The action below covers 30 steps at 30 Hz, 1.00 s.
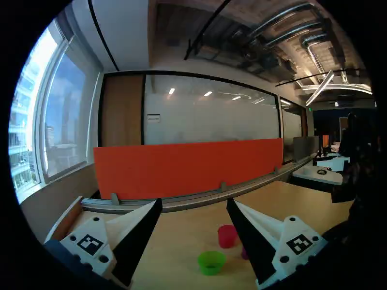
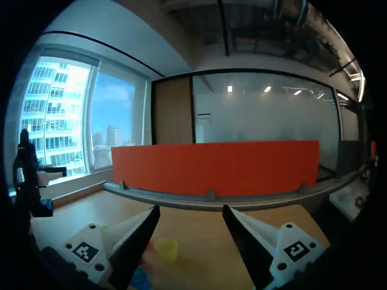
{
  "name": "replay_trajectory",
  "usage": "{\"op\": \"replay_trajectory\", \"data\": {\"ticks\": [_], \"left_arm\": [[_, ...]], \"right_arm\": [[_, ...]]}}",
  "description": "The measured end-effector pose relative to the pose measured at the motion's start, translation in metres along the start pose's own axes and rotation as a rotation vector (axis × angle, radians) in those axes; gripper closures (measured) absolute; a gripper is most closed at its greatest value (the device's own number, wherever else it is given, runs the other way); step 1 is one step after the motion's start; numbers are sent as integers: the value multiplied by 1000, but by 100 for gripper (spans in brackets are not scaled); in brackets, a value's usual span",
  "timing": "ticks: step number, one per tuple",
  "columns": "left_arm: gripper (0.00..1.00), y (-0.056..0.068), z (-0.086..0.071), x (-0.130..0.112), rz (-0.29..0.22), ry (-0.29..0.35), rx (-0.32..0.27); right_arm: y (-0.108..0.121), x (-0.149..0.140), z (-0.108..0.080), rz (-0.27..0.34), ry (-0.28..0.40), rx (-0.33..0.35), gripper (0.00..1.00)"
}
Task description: Pour water
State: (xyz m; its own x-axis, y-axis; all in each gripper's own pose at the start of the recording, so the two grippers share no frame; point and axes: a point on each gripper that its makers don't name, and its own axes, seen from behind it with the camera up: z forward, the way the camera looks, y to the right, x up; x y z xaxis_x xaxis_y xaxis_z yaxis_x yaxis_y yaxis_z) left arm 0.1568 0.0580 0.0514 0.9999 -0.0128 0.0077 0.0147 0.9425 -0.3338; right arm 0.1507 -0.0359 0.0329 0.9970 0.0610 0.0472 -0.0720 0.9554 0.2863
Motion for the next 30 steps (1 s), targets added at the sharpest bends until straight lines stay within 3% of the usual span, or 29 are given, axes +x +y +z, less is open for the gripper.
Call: {"op": "replay_trajectory", "data": {"ticks": [8, 14, 21, 30], "left_arm": [[1, 23, 3, 6, -21, 20, -133], [1, 40, 4, 7, -52, 25, -218], [1, 45, 6, 13, -69, 47, -252], [1, 47, 6, 3, -23, 10, -272]], "right_arm": [[-38, 1, -7, -25, -13, 189, 0], [-60, 8, -12, -40, -5, 289, 0], [-73, 11, -15, -57, 0, 336, 0], [-80, 11, -19, -47, -21, 375, 0]]}}
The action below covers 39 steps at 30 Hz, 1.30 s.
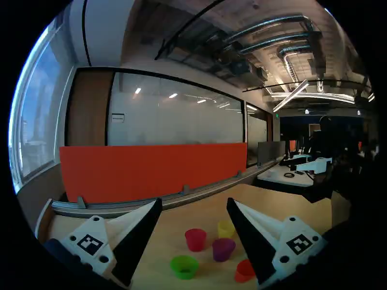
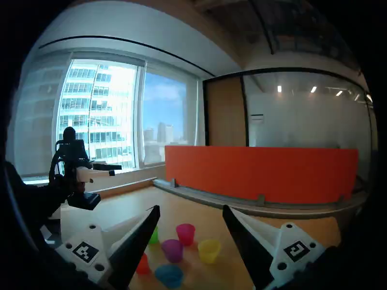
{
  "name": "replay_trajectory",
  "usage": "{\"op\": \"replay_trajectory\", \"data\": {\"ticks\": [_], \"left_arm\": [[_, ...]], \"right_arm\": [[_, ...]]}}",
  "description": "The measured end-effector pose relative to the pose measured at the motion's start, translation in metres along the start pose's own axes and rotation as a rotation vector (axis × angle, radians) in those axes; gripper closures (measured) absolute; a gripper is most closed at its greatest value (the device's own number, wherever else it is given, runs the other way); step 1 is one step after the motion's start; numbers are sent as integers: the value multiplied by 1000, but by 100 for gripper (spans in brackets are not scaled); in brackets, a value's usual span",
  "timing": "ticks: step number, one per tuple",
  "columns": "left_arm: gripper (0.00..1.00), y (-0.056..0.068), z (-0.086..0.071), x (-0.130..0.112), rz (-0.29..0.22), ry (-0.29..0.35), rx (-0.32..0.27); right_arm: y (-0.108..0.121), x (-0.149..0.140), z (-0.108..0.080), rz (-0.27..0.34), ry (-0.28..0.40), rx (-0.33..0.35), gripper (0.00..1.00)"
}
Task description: Pour water
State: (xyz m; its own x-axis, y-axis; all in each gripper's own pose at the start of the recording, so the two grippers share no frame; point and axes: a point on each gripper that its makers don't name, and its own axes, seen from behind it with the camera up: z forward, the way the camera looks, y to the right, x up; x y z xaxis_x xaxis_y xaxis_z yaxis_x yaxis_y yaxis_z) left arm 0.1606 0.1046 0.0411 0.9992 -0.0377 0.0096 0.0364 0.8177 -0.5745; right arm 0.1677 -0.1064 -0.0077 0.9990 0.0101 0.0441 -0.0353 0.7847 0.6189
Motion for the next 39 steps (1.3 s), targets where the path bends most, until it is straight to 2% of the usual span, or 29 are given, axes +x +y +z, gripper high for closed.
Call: {"op": "replay_trajectory", "data": {"ticks": [14, 20, 30, 39], "left_arm": [[1, -10, -2, -46, 87, -146, 0], [1, -12, 0, -61, 116, -180, -3], [1, -17, 2, -86, 85, -231, -20], [1, -19, 2, -119, 115, -295, -24]], "right_arm": [[-13, -35, 0, -52, -130, 48, 0], [-14, -50, -1, -73, -175, 55, 0], [-16, -74, 3, -71, -224, 76, 0], [-20, -100, 7, -88, -270, 98, 0]]}}
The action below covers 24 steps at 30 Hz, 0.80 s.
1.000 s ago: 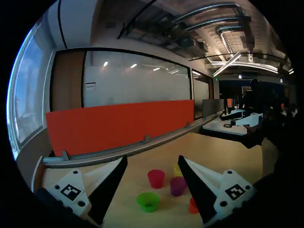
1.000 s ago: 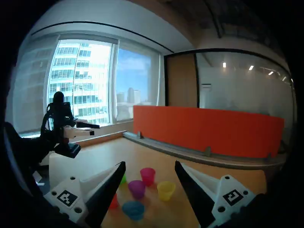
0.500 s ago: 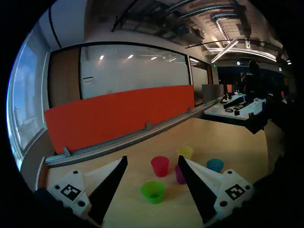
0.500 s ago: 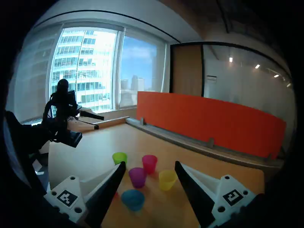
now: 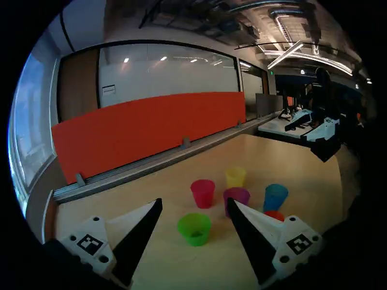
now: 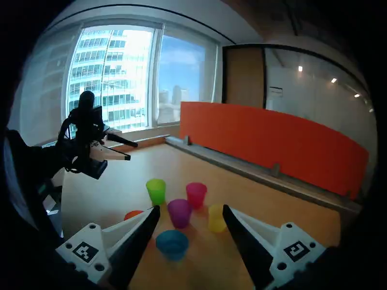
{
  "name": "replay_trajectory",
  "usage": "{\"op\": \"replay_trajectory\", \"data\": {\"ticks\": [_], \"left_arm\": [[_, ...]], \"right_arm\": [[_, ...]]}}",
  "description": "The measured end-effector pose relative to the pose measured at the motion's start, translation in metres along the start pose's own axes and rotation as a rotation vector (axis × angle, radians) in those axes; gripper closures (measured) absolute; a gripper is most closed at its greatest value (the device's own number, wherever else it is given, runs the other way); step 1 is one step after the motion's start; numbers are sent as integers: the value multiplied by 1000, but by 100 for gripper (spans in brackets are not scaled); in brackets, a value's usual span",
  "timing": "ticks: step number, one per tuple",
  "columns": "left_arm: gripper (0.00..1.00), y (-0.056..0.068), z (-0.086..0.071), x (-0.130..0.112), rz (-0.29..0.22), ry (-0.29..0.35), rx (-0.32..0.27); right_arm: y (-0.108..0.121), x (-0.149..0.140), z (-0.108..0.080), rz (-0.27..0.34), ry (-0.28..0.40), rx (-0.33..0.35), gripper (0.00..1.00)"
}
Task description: Pour water
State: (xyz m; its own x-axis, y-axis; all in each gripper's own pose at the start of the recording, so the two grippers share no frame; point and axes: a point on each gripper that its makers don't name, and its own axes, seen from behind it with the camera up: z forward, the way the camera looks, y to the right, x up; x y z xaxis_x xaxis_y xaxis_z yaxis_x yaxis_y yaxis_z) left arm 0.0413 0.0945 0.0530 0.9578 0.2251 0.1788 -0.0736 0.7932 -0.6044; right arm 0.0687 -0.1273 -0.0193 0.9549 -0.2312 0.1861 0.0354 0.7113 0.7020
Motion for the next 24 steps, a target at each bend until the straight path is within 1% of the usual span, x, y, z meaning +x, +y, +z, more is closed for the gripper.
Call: {"op": "replay_trajectory", "data": {"ticks": [4, 11, 24], "left_arm": [[1, 2, 4, -10, 5, -22, -4], [1, 5, 12, -29, 11, -61, -17], [1, 8, 18, -67, 20, -141, -25]], "right_arm": [[-4, -11, 5, -5, -21, 11, 0], [-8, -36, 13, 4, -62, 24, 0], [-9, -75, 25, 16, -131, 31, 0]]}}
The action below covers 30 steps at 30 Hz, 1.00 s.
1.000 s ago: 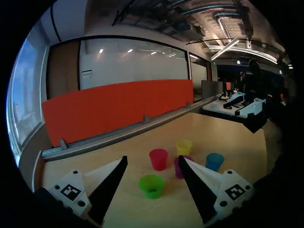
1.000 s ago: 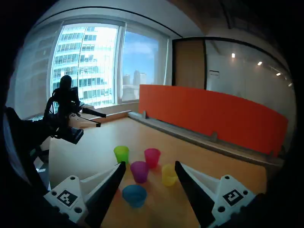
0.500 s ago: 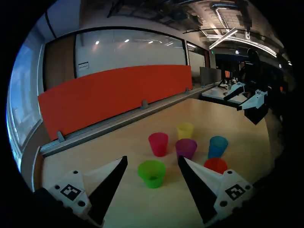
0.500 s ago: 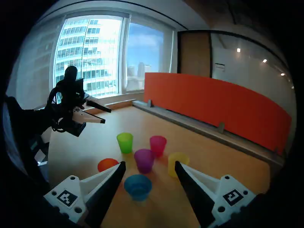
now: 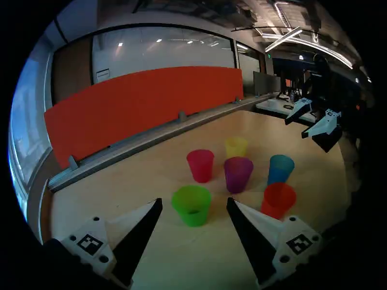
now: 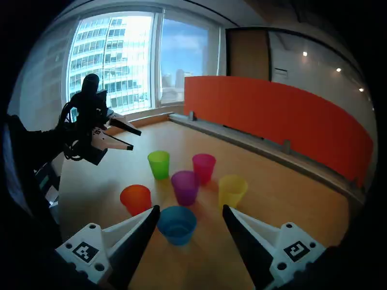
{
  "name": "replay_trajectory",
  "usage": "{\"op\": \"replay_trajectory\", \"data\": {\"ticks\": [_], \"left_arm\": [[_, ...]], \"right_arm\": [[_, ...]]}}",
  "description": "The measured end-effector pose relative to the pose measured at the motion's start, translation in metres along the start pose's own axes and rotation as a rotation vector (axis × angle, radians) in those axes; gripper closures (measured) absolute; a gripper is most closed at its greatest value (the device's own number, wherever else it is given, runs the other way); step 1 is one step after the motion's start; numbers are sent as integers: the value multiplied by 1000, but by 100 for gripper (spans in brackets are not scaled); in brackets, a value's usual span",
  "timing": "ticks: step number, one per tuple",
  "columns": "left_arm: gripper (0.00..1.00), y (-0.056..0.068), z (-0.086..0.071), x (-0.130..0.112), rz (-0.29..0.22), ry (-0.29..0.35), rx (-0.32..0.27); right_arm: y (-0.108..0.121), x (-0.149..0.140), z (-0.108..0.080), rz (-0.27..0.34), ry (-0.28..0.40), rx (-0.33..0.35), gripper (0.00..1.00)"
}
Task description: Pour water
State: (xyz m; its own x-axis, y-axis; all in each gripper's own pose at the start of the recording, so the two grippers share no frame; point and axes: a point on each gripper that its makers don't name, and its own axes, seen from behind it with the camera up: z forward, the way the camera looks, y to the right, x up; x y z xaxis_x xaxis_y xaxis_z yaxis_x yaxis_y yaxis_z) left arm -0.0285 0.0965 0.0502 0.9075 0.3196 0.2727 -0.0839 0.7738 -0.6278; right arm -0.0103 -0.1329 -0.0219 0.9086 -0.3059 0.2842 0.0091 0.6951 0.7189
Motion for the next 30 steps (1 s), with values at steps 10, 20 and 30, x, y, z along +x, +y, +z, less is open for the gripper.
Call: {"op": "replay_trajectory", "data": {"ticks": [10, 20, 30], "left_arm": [[1, 1, 10, -24, 9, -51, 0], [1, 2, 17, -42, 16, -94, -6], [1, 3, 22, -49, 26, -117, -16]], "right_arm": [[-5, -20, 12, -4, -43, 12, 0], [-14, -43, 21, -24, -88, 22, 0], [-20, -56, 30, -11, -107, 37, 0]]}}
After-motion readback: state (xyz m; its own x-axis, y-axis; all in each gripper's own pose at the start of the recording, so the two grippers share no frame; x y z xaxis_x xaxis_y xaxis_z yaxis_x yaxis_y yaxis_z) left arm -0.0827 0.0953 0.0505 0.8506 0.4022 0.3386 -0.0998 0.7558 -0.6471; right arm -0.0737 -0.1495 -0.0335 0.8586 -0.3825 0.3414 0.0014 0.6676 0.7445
